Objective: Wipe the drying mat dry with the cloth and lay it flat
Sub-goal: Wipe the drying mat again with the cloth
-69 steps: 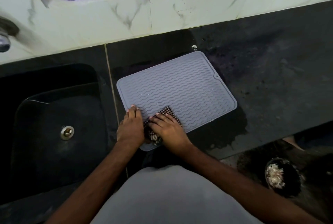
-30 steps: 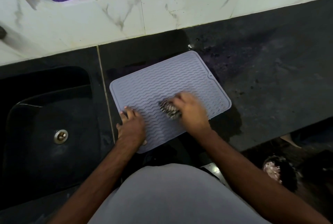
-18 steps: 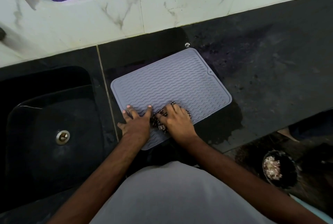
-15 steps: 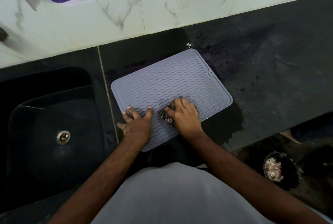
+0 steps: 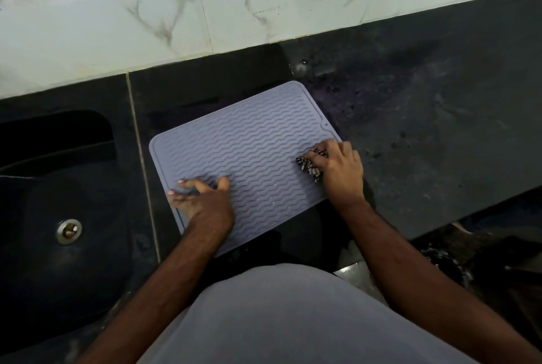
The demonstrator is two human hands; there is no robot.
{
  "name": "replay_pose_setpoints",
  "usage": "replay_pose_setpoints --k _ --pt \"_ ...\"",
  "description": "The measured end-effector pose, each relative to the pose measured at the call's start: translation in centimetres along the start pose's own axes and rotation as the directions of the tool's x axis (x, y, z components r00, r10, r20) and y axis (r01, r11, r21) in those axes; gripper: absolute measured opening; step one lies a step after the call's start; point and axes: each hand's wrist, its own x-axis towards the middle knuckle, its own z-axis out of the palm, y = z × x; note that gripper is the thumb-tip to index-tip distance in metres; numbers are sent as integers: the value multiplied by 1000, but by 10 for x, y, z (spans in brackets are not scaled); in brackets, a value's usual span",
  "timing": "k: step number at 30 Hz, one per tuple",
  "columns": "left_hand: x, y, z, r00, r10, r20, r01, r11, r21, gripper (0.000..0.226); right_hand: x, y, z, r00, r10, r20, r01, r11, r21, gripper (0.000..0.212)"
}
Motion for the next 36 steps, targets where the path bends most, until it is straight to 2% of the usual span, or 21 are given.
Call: replay_pose_setpoints --k 3,5,7,9,12,15,17,18,21,23,27,36 --pt "0 0 6 999 -8 -49 8 1000 10 64 7 15 -5 997 71 32 -69 997 -36 30" --pt "-2 -4 8 997 3 -77 -3 1000 -8 63 9 7 -11 992 121 34 -120 992 -36 33" --pt "-4 -11 8 995 28 -97 -31 999 -32 66 5 -6 -17 990 137 -16 -136 990 34 38" --pt "-6 -22 10 992 66 -107 -72 996 -56 76 -7 -28 -23 997 64 -33 -58 986 159 46" --pt "-7 -39 20 984 139 -113 -151 983 -105 91 -32 -84 -27 989 -138 46 114 929 351 56" --pt "-8 -53 27 983 159 -93 -172 974 -148 97 -59 -142 -17 896 -397 197 262 833 488 70" --pt "-10 -55 27 983 174 -65 -183 970 -159 99 -71 -158 -7 851 -438 289 262 832 489 81" --pt "-11 -56 27 982 183 -54 -189 969 -160 100 -72 -158 -4 858 -438 268 280 837 470 78" --pt "-11 -54 21 982 189 -27 -191 971 -140 103 -64 -143 1 889 -448 97 401 863 309 52" --pt "-12 -51 17 983 184 -11 -184 974 -129 103 -55 -131 5 908 -416 39 398 889 227 42" --pt "-12 -49 13 984 179 7 -177 978 -109 106 -46 -105 10 955 -298 -9 296 945 136 39" --pt "-11 -48 12 985 167 36 -160 976 -150 111 -20 -25 4 997 -53 64 47 995 88 41"
